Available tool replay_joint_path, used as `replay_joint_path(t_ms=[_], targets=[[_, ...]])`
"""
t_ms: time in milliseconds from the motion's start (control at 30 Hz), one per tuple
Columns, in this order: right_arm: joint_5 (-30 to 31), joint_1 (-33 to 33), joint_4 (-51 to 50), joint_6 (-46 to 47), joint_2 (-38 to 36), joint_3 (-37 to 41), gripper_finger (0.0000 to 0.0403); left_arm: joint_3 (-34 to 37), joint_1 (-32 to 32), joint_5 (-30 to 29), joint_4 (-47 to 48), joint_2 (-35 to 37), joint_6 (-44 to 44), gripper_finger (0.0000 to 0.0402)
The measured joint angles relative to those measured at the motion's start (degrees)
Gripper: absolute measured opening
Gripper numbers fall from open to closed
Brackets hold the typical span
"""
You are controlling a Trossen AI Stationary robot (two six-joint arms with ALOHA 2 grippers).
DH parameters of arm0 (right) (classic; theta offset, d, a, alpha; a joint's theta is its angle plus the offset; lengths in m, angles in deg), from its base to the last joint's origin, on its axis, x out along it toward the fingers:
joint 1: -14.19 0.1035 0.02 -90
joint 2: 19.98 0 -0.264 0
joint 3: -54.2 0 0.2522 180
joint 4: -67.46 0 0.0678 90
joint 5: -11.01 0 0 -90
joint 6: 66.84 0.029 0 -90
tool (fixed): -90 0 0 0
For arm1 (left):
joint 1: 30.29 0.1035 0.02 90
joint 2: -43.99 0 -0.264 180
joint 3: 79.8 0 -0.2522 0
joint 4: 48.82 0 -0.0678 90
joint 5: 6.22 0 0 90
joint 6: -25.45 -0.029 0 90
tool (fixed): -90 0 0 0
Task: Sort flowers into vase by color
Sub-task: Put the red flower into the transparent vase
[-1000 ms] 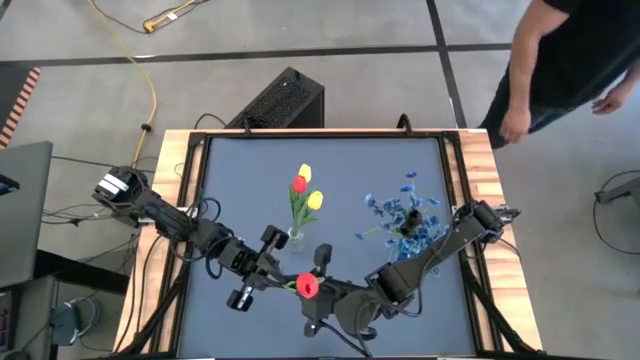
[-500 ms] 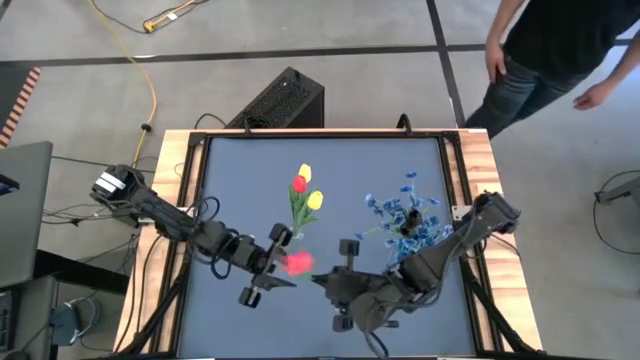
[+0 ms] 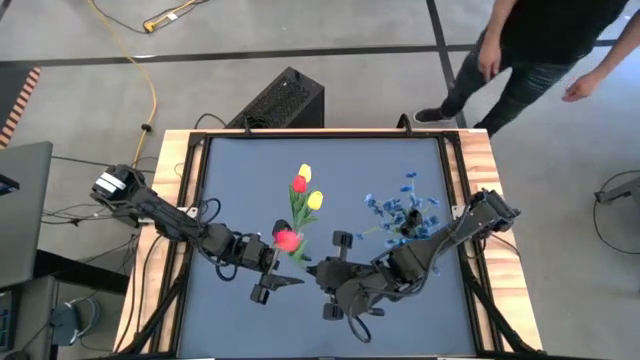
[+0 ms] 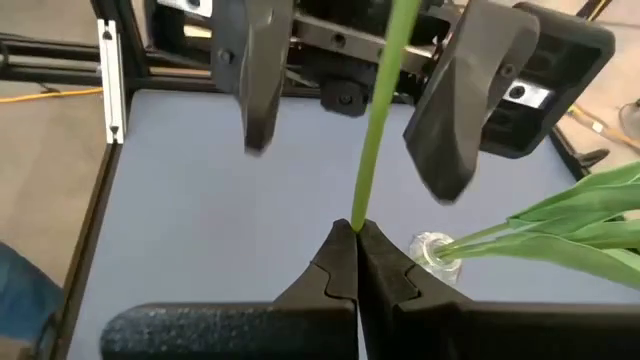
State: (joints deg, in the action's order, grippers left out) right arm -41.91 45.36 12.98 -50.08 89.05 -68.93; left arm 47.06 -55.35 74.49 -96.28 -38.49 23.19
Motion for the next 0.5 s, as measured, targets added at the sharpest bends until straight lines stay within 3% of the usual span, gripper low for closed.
replay_joint_path(t_ms=[233, 367, 500], targets=[[-2.1, -1.5, -0.4, 1.4, 0.0, 0.0, 0.0018, 0.0, 0.0, -0.6, 0.4, 0.0, -0.1, 0.0182], [-2.8, -1.7, -1.0, 1.4, 0.0, 0.0, 0.002, 0.0, 0.0, -1.6, 0.4, 0.0, -0.2, 0.0107], [-2.8, -1.7, -2.6, 1.3, 0.0, 0.0, 0.0058, 0.0, 0.0, -3.2, 0.4, 0.0, -0.2, 0.0015]])
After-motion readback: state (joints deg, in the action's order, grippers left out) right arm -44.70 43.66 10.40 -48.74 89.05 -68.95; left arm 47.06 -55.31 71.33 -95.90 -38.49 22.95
